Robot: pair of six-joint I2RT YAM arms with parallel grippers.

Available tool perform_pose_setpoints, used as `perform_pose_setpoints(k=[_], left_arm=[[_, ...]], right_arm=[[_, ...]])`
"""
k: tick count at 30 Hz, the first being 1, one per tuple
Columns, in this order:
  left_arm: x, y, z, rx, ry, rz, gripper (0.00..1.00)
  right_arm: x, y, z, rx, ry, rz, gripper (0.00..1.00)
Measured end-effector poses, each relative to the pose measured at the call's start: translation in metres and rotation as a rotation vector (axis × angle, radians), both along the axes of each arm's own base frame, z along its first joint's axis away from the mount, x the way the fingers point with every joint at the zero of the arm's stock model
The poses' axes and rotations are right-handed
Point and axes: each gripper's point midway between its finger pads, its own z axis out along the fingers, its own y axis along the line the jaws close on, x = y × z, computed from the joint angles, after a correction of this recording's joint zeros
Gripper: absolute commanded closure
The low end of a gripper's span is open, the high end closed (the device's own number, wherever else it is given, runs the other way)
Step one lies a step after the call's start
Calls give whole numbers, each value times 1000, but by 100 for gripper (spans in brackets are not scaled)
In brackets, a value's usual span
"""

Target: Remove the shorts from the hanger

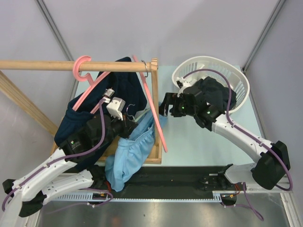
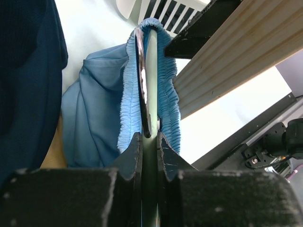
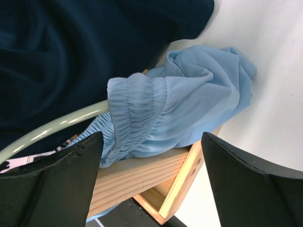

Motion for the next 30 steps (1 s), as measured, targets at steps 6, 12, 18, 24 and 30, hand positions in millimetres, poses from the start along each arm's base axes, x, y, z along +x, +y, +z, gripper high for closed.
perform_pose_setpoints(k=[6, 12, 18, 24, 30], left_arm=[[-2, -4, 2, -11, 1, -20, 100], [-2, -4, -2, -9, 7, -26, 100], [-2, -3, -2, -10, 6, -25, 100], [-8, 3, 5, -41, -21, -30, 100], [-13, 10, 4, -51, -37, -30, 100]], right_arm=[[3, 1, 2, 8, -8, -9, 28], [8, 8, -8, 15, 22, -14, 67], [14, 3, -9, 26, 38, -52, 100], [32, -20, -19, 7, 72, -129, 100], [42, -32, -38, -25, 115, -154, 100]])
